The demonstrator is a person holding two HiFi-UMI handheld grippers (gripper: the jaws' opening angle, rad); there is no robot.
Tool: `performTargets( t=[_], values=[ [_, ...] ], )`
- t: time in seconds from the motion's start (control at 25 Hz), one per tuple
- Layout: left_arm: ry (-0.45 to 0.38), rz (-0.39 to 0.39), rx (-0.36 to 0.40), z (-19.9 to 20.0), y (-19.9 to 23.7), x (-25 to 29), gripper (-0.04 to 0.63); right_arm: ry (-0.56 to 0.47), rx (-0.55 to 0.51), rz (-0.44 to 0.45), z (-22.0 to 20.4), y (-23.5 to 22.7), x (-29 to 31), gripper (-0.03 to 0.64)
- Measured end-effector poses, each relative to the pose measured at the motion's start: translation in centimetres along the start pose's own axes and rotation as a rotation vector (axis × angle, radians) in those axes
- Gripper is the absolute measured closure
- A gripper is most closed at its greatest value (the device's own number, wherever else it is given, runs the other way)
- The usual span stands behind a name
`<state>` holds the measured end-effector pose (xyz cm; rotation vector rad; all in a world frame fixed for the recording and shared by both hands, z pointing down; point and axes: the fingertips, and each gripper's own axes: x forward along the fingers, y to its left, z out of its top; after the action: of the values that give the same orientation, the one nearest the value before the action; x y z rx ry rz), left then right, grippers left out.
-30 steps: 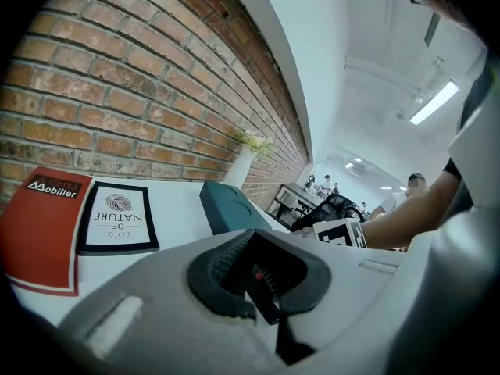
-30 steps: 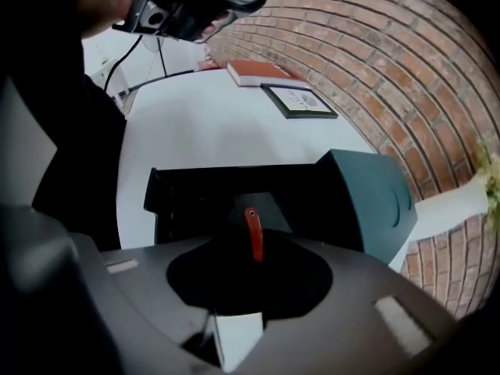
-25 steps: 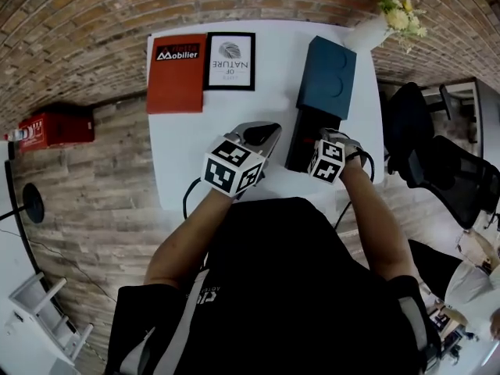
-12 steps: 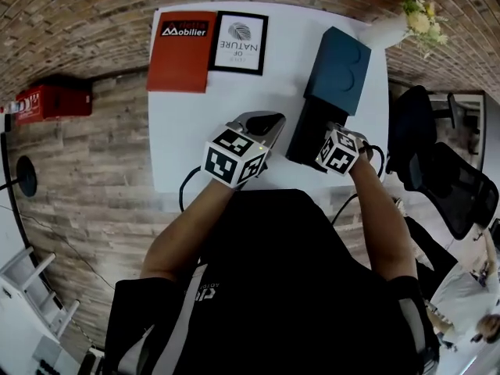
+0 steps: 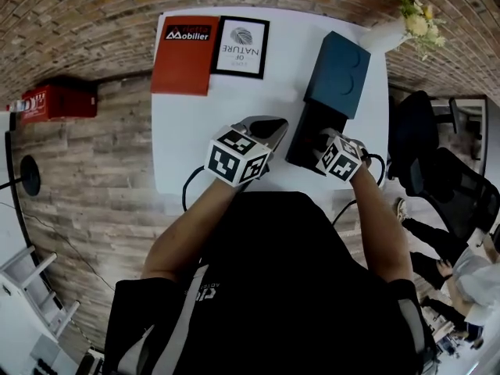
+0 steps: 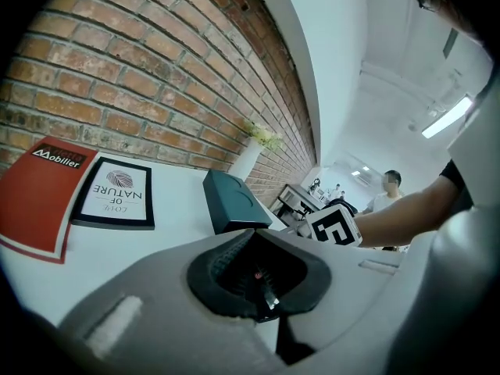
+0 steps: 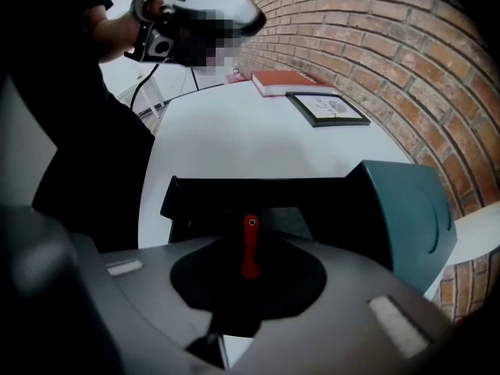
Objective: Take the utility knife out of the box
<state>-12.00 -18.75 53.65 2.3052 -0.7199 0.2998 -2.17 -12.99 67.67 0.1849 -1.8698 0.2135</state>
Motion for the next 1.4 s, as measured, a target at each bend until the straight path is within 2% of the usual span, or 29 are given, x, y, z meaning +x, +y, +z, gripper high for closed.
performTargets(
  t=[0.28,0.36,0.48,0.64,1.08,1.32,1.4],
  values=[
    [0.060,-0.072,0.029,-0.2,-1.3,1.4,0.588,-0.129,0.024,-0.090,3.0,-1.5,-3.9,0.563],
    [0.070,-0.093,0.043,0.1,-1.8,1.8,0.535,-0.170,0.019,-0.117,4.1,-1.9,-5.4,0.563],
    [0.085,-0.136,0.058,0.6,-2.7,2.4,0.491,-0.238,0.005,-0.158,5.9,-2.3,-7.6,0.563],
    [0.092,-0.187,0.068,1.3,-3.6,2.6,0.463,-0.300,-0.009,-0.214,7.6,-2.4,-9.7,0.563],
    [0.081,-0.236,0.064,2.6,-4.2,2.6,0.465,-0.395,-0.067,-0.268,10.5,-1.7,-13.3,0.563],
    [0.062,-0.240,0.054,3.1,-4.6,2.2,0.487,-0.414,-0.096,-0.292,11.1,-1.3,-14.1,0.563],
    [0.058,-0.245,0.054,3.3,-4.8,2.0,0.516,-0.423,-0.104,-0.300,11.3,-1.3,-14.4,0.563]
  ],
)
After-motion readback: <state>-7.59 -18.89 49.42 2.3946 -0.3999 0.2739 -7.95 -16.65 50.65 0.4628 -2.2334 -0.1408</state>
